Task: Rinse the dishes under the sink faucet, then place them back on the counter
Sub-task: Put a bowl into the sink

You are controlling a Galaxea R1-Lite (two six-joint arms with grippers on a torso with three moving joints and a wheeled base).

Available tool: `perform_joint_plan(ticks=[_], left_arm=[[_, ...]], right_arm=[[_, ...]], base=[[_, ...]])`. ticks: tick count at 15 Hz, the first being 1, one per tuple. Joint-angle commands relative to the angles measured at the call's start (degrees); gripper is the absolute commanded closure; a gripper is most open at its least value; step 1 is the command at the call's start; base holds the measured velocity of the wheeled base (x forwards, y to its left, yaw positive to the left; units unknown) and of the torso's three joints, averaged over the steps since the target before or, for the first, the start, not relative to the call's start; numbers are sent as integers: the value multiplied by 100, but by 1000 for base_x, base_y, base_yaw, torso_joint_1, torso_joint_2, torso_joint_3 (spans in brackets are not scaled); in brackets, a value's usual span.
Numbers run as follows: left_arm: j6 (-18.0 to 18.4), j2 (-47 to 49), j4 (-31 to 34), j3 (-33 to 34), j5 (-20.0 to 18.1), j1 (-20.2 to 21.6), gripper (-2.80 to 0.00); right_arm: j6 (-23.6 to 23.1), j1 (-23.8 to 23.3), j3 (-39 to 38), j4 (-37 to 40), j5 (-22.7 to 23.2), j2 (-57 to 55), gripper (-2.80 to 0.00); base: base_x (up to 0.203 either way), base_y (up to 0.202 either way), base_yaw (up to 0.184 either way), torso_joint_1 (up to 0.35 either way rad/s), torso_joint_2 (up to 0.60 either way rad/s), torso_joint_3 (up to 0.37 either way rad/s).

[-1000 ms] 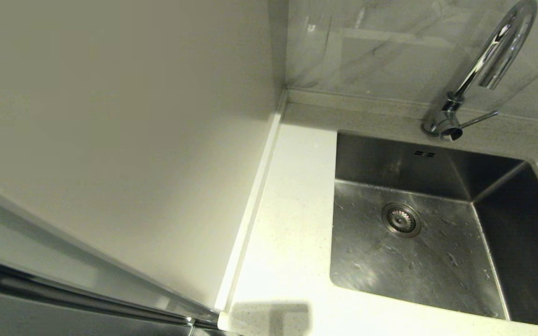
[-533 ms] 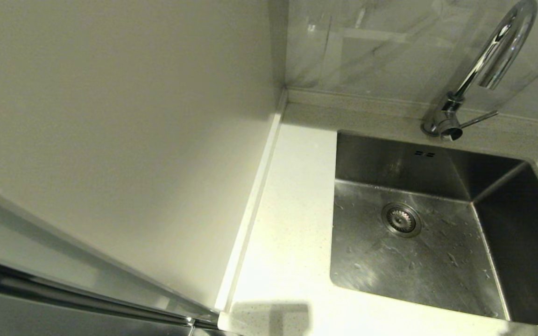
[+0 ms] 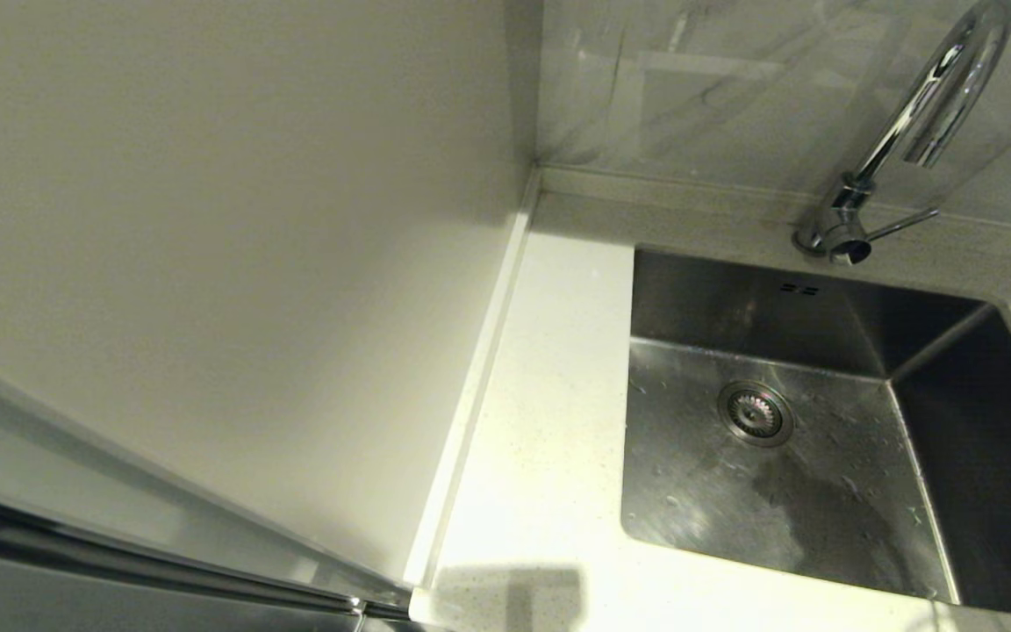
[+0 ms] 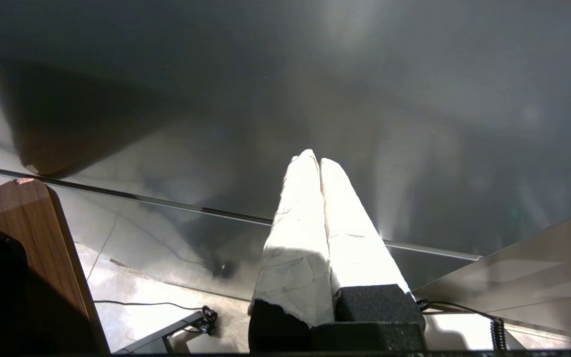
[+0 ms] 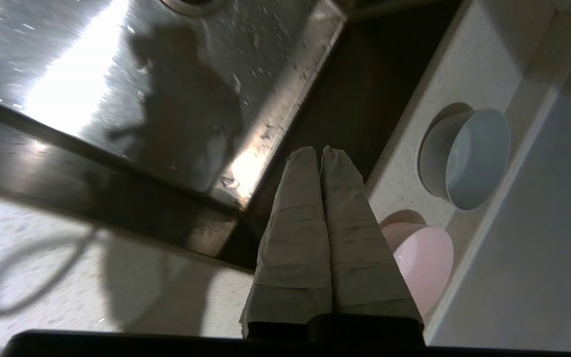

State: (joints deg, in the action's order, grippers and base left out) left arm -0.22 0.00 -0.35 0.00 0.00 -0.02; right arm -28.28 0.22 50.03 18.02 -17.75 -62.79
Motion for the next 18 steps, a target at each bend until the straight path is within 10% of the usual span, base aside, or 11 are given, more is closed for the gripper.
perform_joint_plan(ticks=[1,3,8,10,13,18], left_arm=[[-4,0,-7,18,0,1,0],[-4,0,0,18,0,2,0],[-4,0,0,18,0,-5,0],[-4,0,-6,18,0,-3,0],[-4,0,-6,18,0,2,0],[-4,0,-7,16,0,0,0]], right_arm=[[36,1,179,-202,-198,-1039,0],[270,-6,246,-665,19,-1571,0],[452,-333,340,-2115,2262,-2240,0],[754,-479,380,-2480,1737,-2270,0],[698,-708,452,-2637,-265,-2304,0],[-378,-1219,741,-3202,-1015,-2736,0]], base=[[0,0,0,0,0,0],[0,0,0,0,0,0],[0,0,0,0,0,0],[0,0,0,0,0,0],[0,0,0,0,0,0],[0,0,0,0,0,0]])
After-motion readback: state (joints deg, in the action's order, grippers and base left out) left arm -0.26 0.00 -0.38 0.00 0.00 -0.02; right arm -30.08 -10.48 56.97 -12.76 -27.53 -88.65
